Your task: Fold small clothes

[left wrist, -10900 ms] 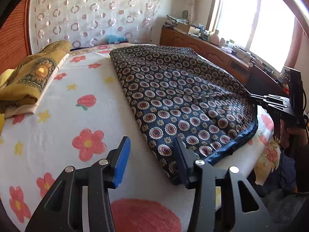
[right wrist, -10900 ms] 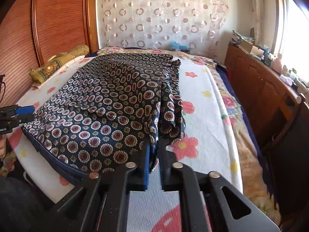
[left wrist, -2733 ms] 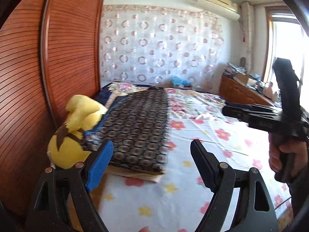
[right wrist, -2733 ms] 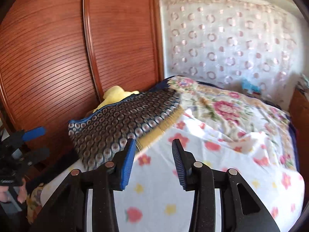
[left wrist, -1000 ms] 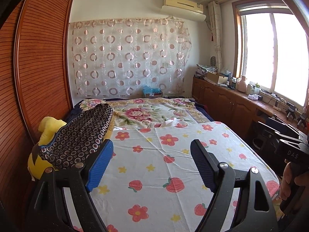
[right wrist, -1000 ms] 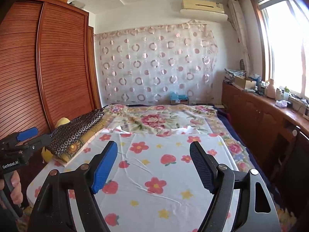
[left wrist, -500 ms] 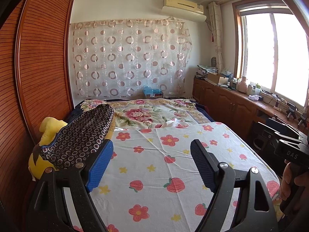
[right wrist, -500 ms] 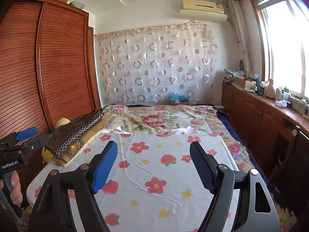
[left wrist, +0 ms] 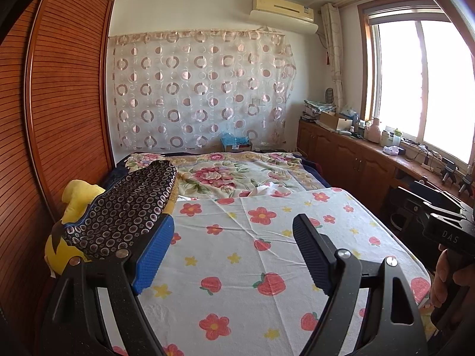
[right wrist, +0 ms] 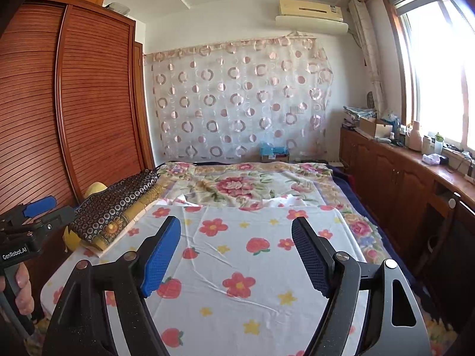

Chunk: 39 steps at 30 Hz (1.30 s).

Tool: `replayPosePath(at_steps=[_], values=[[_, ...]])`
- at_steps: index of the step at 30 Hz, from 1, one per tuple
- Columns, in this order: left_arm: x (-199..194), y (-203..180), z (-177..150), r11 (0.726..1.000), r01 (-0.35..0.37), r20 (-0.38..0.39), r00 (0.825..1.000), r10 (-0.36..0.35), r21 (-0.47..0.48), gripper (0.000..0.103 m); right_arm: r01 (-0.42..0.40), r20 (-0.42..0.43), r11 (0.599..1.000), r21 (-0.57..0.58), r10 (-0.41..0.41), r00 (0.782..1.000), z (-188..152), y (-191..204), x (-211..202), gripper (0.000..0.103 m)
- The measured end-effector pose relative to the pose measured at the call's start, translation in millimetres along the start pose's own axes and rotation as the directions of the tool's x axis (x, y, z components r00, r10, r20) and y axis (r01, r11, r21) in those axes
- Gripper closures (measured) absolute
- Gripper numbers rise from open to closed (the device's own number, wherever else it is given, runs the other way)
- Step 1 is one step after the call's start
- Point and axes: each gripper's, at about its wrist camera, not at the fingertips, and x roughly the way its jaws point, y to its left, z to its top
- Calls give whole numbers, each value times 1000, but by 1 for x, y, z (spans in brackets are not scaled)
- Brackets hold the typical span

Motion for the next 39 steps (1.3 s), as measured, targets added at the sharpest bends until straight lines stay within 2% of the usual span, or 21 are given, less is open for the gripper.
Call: replayPosePath(at_steps=[39], values=[[1, 1, -3, 1000, 1, 3, 1000, -1, 1, 20, -2, -2, 1000, 4, 2, 1000, 2, -3, 4, 24]])
